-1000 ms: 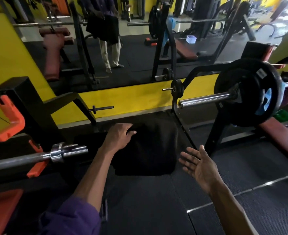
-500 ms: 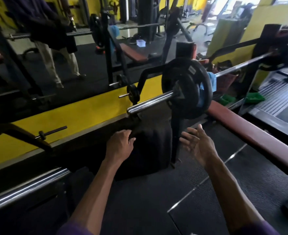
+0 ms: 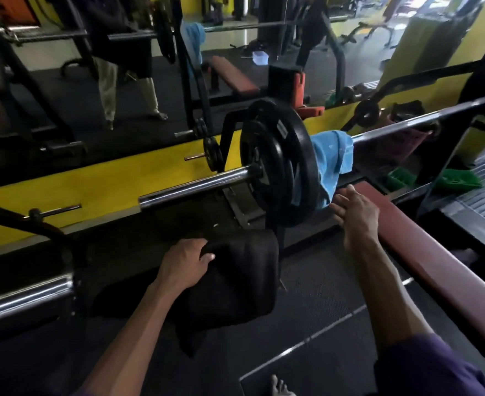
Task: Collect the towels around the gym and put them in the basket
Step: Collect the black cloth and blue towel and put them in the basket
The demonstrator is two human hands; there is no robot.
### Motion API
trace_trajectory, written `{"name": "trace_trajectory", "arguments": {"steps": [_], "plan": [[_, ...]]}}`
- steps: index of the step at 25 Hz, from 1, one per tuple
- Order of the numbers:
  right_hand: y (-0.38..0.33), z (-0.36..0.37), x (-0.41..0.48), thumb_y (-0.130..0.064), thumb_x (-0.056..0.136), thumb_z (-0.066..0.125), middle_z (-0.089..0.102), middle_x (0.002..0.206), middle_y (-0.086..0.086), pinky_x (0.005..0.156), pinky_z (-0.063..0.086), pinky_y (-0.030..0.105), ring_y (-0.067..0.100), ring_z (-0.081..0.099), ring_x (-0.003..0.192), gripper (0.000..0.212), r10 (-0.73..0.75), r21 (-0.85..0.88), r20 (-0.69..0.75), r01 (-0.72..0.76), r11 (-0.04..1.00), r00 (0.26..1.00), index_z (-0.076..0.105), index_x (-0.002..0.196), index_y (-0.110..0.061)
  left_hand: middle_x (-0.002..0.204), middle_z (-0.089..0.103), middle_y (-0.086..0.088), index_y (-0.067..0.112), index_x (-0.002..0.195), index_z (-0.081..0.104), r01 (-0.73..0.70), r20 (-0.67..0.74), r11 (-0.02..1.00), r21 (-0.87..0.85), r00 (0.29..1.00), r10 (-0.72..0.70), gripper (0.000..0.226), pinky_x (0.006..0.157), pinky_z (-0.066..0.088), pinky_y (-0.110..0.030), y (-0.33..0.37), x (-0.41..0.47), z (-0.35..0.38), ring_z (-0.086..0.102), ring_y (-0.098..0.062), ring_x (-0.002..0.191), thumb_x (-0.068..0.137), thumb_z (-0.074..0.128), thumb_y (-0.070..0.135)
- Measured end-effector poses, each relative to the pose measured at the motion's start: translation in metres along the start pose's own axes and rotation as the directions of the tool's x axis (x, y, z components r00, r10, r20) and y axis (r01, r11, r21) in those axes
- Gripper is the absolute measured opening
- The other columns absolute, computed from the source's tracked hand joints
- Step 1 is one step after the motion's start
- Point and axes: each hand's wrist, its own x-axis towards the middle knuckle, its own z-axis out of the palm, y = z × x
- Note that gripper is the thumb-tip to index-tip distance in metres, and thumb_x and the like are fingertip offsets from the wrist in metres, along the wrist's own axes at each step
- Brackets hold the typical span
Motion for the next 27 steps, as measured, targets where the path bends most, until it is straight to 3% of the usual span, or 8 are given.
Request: {"name": "trace_trajectory", "arguments": {"steps": [4,7,10,14,18,22,25,27], "plan": [[0.001,0.011,0.1,-0.033,0.096,0.065,0.068,0.089,0.006,0.058,0.05,0.032,0.015,0.063,0.069,0.021,0.044,-0.248,0.084,-0.022,0.968,0.996,0.068,0.101,-0.013,0.081,0.062,0.003,0.02,0.086,0.059,0.137,-0.017,0.99,-0.019,0.99,-0.137,0.023,0.067,0.051,-0.033,0.036,0.016,0.018,0.066,-0.023,0.082,0.093,0.062,0.042],[-0.001,0.034,0.156,-0.042,0.091,0.068,0.07,0.12,0.016,0.091,0.049,0.035,0.027,0.066,0.106,0.046,-0.031,-0.542,0.088,0.074,0.837,0.996,0.067,0.123,-0.008,0.079,0.061,0.001,0.02,0.083,0.059,0.206,-0.046,0.978,-0.019,0.977,-0.207,0.028,0.066,0.046,-0.033,0.05,0.02,0.028,0.064,-0.023,0.081,0.091,0.062,0.046],[-0.001,0.058,0.19,-0.044,0.09,0.068,0.056,0.142,0.014,0.098,0.041,0.031,0.032,0.054,0.13,0.069,-0.032,-0.544,0.116,0.09,0.834,0.993,0.046,0.146,-0.011,0.085,0.064,-0.006,0.016,0.087,0.065,0.268,-0.106,0.96,0.081,0.96,-0.259,0.035,0.07,0.04,-0.033,0.055,0.021,0.03,0.062,-0.026,0.087,0.089,0.063,0.051],[0.015,0.08,0.218,-0.039,0.086,0.07,0.052,0.145,0.018,0.106,0.044,0.035,0.033,0.055,0.129,0.079,0.014,-0.502,0.063,0.019,0.864,0.998,0.032,0.151,-0.016,0.07,0.064,-0.002,0.011,0.076,0.061,0.358,-0.119,0.927,-0.115,0.921,-0.371,0.035,0.065,0.05,-0.038,0.062,0.018,0.032,0.062,-0.022,0.07,0.089,0.066,0.044],[0.022,0.077,0.229,-0.029,0.087,0.062,0.059,0.134,0.017,0.104,0.047,0.038,0.034,0.06,0.119,0.054,-0.047,-0.48,-0.012,0.036,0.876,0.999,0.046,0.137,-0.016,0.075,0.068,-0.005,0.008,0.081,0.064,0.394,-0.173,0.907,-0.148,0.893,-0.416,0.033,0.069,0.052,-0.043,0.06,0.01,0.033,0.065,-0.026,0.074,0.09,0.066,0.039],[0.026,0.042,0.21,-0.031,0.094,0.055,0.062,0.132,0.023,0.103,0.042,0.037,0.037,0.057,0.124,0.043,-0.158,-0.604,0.018,0.137,0.785,0.987,0.063,0.128,-0.005,0.072,0.067,-0.003,0.009,0.08,0.065,0.438,-0.205,0.877,-0.195,0.856,-0.474,0.029,0.067,0.053,-0.041,0.052,-0.012,0.032,0.065,-0.024,0.072,0.09,0.067,0.037],[0.035,0.013,0.172,-0.032,0.091,0.054,0.07,0.108,0.024,0.092,0.049,0.042,0.032,0.064,0.102,0.04,-0.169,-0.551,0.0,0.141,0.822,0.986,0.071,0.108,0.0,0.07,0.066,-0.003,0.01,0.076,0.064,0.476,-0.235,0.85,-0.224,0.82,-0.522,0.029,0.066,0.053,-0.04,0.041,-0.036,0.033,0.064,-0.025,0.07,0.089,0.068,0.036],[0.044,0.0,0.134,-0.029,0.088,0.053,0.064,0.083,0.014,0.075,0.046,0.036,0.023,0.057,0.081,0.032,-0.135,-0.481,-0.001,0.118,0.869,0.991,0.07,0.09,-0.002,0.074,0.068,-0.004,0.009,0.079,0.066,0.5,-0.244,0.822,-0.272,0.791,-0.562,0.027,0.069,0.054,-0.041,0.032,-0.056,0.034,0.065,-0.026,0.073,0.089,0.068,0.035]]}}
